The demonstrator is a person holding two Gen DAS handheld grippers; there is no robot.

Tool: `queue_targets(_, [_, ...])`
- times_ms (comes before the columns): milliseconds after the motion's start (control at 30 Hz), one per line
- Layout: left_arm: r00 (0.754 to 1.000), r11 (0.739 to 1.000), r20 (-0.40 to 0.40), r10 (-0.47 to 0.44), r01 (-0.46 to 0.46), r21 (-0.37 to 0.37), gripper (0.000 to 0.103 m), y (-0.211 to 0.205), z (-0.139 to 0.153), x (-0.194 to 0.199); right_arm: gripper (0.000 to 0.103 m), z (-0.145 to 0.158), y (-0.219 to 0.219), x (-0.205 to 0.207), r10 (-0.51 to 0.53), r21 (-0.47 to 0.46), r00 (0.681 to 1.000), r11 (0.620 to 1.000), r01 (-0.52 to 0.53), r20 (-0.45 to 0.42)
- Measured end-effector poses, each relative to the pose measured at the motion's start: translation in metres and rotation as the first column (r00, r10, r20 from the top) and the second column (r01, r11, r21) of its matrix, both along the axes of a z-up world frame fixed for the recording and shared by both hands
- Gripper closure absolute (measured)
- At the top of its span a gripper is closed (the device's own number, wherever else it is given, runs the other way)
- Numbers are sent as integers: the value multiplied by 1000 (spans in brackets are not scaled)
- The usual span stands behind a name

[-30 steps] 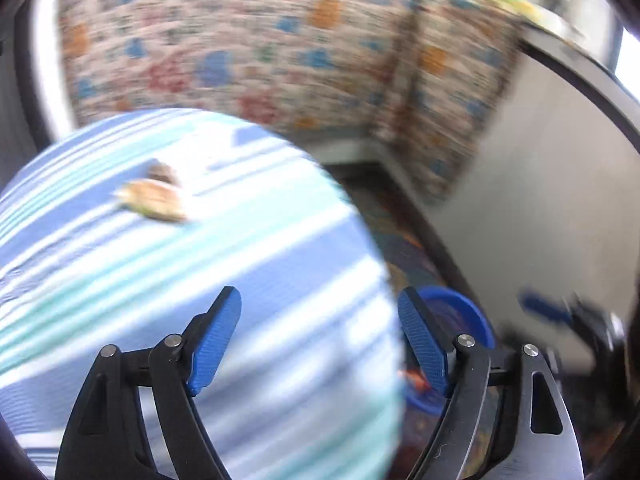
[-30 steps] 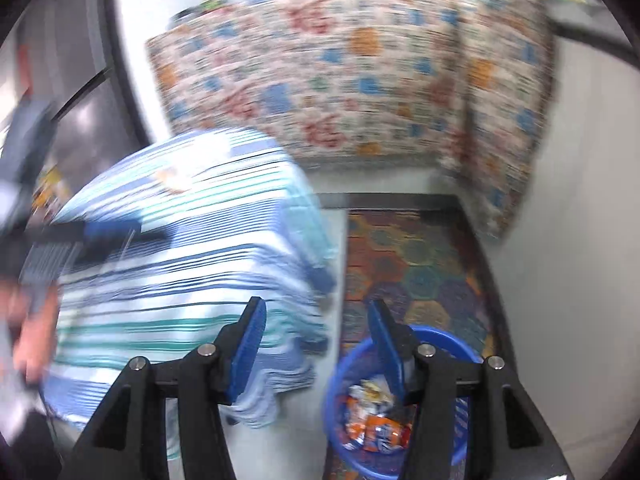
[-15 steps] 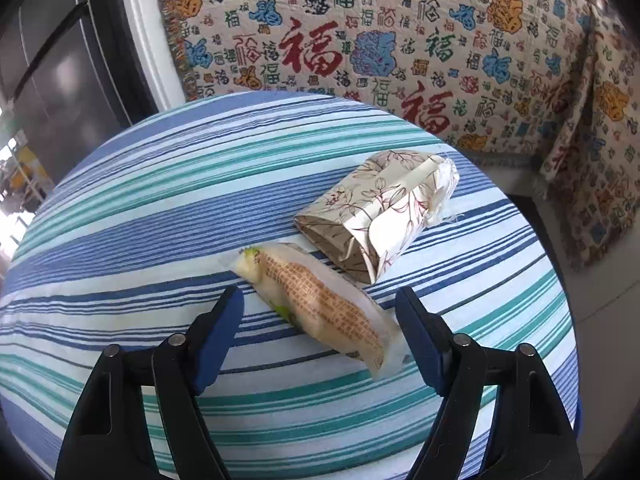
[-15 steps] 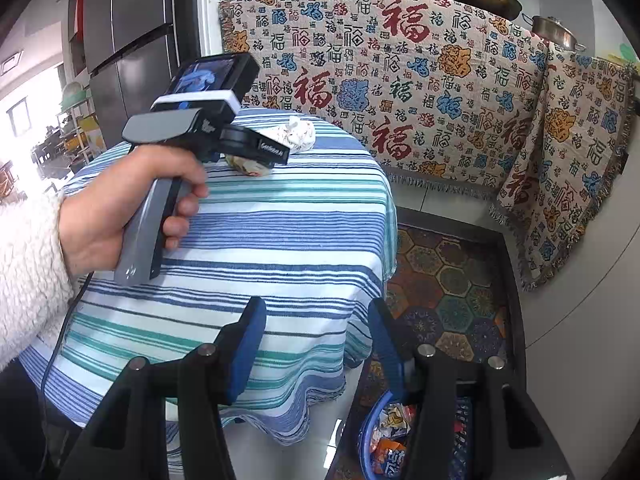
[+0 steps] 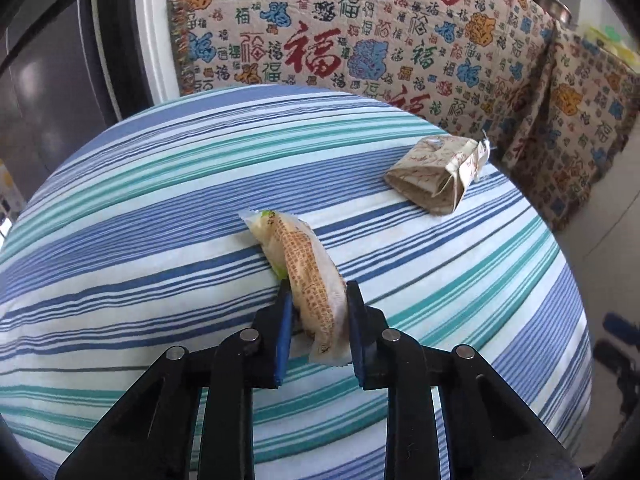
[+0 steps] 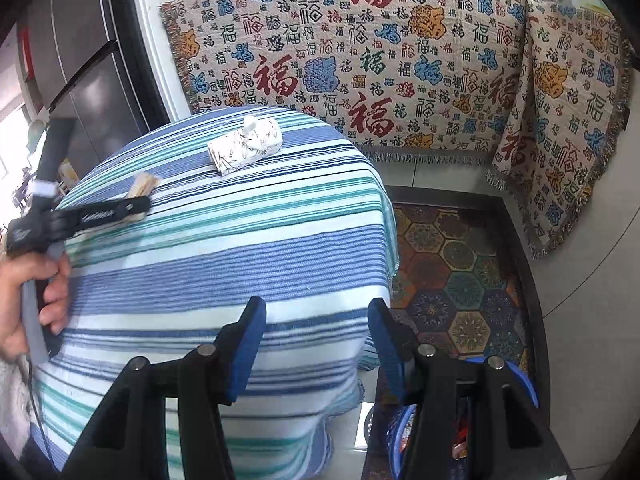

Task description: Collect trash

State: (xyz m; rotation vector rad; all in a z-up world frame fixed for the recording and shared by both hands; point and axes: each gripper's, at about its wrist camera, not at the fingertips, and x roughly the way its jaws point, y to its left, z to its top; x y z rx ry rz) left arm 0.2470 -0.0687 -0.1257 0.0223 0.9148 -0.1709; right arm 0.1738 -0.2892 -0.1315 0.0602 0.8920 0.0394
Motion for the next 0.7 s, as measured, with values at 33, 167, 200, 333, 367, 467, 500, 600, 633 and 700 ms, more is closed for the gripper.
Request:
queue_targets(33, [1000,1000,-1,-11,11,13,79,11,2,-6,49,-1,3,9,-12,12,1000,1000,12,-8])
queue_targets(167, [1000,999,-4,-18,18,43,79,53,4,-27,48,5,16,52,-46,151,999,987,45,3])
queue_targets(200, [1000,999,3,-13,12,47,79,62,3,-32,42,9,21,63,-55,213,998,976,51,10])
queue_targets(333, [999,999,-8,33,-33,-36,79,91,2,-36,28,16,35,111,-156,395,988,908,138,14])
queue_targets(367, [999,998,-9,34,-34,-53,79,93,3,-35,28,15,38,124,-190,404,982,899,168,15])
queue_targets(467, [1000,1000,15,2,-2,-6,79,86,4,-35,28,0,47,163,-269,376,961,885,275,-69])
queue_targets(500, [1000,1000,13,-5,6,-7,79,83,3,-34,28,-9,50,172,-285,349,952,886,305,-109])
queue_targets(600, [1000,1000,5,-13,13,-16,79,77,0,-29,28,-21,58,178,-252,322,962,906,274,-109])
queue_targets(633, [1000,1000,6,-17,17,-8,78,74,-1,-28,30,-19,61,179,-235,288,968,925,249,-86])
queue_targets(700, [999,999,27,-27,26,32,78,69,-3,-29,52,-10,68,181,-158,239,987,957,162,-35])
